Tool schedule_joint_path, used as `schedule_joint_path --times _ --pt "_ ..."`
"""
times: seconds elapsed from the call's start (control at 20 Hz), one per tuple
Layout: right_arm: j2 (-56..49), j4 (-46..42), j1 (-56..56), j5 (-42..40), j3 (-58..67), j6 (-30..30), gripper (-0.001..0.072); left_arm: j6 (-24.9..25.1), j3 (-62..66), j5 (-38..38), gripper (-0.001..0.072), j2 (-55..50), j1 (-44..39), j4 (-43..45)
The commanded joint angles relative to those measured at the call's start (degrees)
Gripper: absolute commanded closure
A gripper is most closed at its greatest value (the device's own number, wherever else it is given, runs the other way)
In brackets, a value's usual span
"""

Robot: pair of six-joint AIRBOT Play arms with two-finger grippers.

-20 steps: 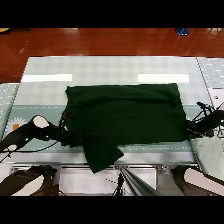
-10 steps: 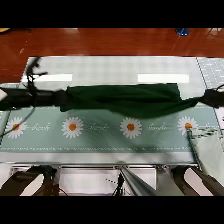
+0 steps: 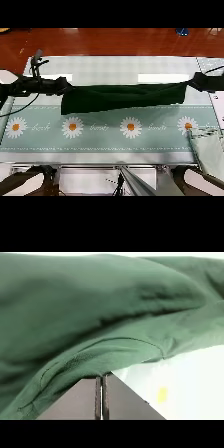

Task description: Fold the shirts.

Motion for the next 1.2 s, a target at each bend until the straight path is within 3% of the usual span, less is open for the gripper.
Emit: schedule_joint_path --times 0.0,0.35,0.65,0.7,0.8,0.9,1.0,1.05,1.15 --pt "-6.05 -0.26 2.84 -11.56 0.11 0.35 0.0691 0.85 5.11 0.48 0.0689 -8.90 1.18 -0.37" --pt "-11.56 -1.31 2.86 -12.09 0.09 -0.26 0.0691 1.22 16.04 -2.14 0.0689 -20.81 1.29 -0.37" --pt "-12.41 -10.43 6.40 -9.62 0.11 -0.39 0.0689 1.22 16.04 -6.56 0.0687 -26.64 2.29 0.04" --pt "-12.41 -11.47 6.62 -9.01 0.09 -0.37 0.0689 1.20 16.04 -7.72 0.0657 -26.73 2.51 0.04" --pt "-12.39 -13.79 6.36 -7.19 0.11 -0.35 0.0688 1.20 16.04 -10.19 0.0409 -26.64 3.39 0.07" --pt "-12.24 -18.56 5.86 -4.66 0.11 -0.35 0.0680 1.20 16.04 -13.70 0.0373 -26.64 4.61 0.04" --pt "-12.24 -20.85 5.88 -2.99 0.11 -0.35 0.0403 1.22 16.04 -17.05 0.0373 -26.64 5.73 0.04" --pt "-12.13 -21.51 5.88 -2.67 0.11 -0.35 0.0329 1.20 16.04 -18.36 0.0374 -26.62 6.01 0.04" --pt "-11.17 -22.21 5.88 -3.41 0.11 0.90 0.0307 1.25 16.04 -20.37 0.0373 -26.36 6.32 0.02"
